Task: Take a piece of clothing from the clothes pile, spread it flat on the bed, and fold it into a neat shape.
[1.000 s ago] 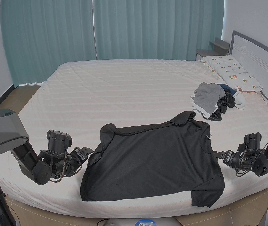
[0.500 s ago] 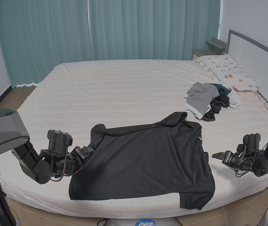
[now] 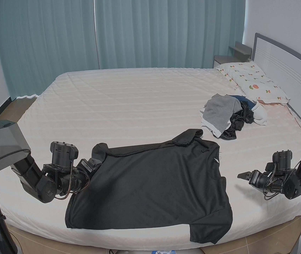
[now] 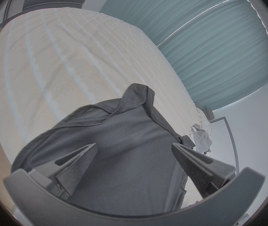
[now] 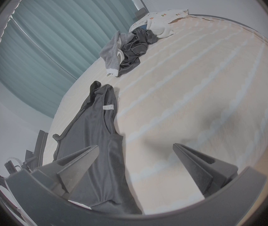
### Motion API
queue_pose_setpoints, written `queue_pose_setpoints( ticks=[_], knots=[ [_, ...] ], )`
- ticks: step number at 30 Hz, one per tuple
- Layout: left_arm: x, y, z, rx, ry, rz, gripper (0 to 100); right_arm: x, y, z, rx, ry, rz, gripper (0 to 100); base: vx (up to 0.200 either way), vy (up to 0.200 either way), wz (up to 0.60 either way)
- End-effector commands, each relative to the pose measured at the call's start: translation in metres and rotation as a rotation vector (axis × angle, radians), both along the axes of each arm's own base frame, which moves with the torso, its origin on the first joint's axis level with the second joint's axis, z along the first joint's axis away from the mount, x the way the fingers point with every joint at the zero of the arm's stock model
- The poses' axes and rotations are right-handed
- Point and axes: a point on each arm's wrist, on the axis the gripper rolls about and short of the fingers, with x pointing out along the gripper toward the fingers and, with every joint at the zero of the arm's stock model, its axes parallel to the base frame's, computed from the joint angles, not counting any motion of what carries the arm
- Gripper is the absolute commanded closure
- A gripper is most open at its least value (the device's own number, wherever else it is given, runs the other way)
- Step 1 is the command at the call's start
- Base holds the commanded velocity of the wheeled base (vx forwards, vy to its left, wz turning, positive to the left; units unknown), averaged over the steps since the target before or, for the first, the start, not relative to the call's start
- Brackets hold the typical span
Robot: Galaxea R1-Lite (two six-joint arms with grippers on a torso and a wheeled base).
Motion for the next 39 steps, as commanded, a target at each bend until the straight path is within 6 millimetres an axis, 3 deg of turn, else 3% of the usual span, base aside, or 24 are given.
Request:
queue_pose_setpoints(
  ticks=[1, 7, 11, 24, 30, 39],
  knots=[
    [0.005, -0.001, 0.004, 0.000, -0.023, 0.001, 0, -0.002, 0.002, -0.002, 0.001, 0.009, 0.008, 0, 0.200, 0.000, 0.00],
    [0.018, -0.002, 0.001, 0.012, -0.039, 0.008, 0, -0.003, 0.004, -0.002, 0.000, 0.013, 0.011, 0, 0.067, 0.000, 0.00],
    [0.026, 0.013, -0.005, 0.060, -0.035, 0.022, 0, -0.003, 0.004, -0.003, 0.000, 0.017, 0.011, 0, 0.000, 0.000, 0.00],
    [0.015, 0.015, -0.014, 0.074, 0.012, 0.017, 0, -0.003, 0.004, -0.003, 0.001, 0.020, 0.010, 0, 0.000, 0.000, 0.00],
    [0.014, 0.015, -0.016, 0.061, 0.021, 0.028, 0, -0.003, 0.004, -0.003, 0.000, 0.017, 0.011, 0, -0.200, 0.000, 0.00],
    [0.015, 0.015, -0.015, 0.061, 0.016, 0.028, 0, -0.003, 0.004, -0.004, 0.000, 0.023, 0.011, 0, 0.000, 0.000, 0.00]
  ],
)
